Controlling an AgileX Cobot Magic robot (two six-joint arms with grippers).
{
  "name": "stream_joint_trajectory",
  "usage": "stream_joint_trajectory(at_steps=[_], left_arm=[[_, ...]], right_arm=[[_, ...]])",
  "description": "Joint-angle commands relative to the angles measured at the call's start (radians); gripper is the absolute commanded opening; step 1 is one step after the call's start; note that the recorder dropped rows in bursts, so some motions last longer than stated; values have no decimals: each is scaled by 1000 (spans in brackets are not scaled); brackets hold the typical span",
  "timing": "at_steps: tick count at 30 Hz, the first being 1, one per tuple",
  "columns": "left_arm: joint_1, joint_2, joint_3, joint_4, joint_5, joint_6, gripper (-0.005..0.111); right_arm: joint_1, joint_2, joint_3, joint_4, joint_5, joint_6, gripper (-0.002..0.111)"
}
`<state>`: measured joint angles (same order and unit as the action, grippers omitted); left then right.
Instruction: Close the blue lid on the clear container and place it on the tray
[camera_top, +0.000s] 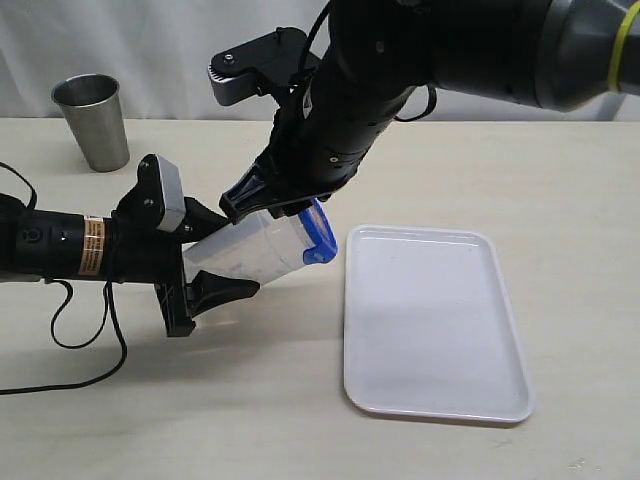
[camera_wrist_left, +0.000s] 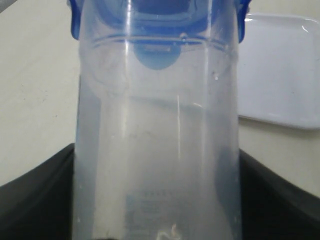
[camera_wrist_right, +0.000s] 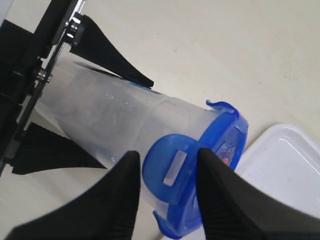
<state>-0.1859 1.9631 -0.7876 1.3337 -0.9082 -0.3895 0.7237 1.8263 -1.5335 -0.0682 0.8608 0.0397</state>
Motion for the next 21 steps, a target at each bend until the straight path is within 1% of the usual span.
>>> stream_joint_trajectory(at_steps=[1, 5, 9, 14, 21], left_arm=[[-1, -12, -5, -10, -38, -4, 0], [-1, -12, -5, -10, -38, -4, 0], [-1, -12, -5, -10, -38, -4, 0], [-1, -12, -5, -10, -40, -4, 0], [-1, -12, -5, -10, -40, -4, 0]], right_arm=[[-5, -1, 4, 26, -19, -40, 35], [-5, -30, 0, 115, -34, -111, 36], [-21, -50, 0, 139, -37, -110, 36], [-84, -47, 5, 143, -8, -92, 36], [-82, 32, 5, 164, 15, -99, 35]])
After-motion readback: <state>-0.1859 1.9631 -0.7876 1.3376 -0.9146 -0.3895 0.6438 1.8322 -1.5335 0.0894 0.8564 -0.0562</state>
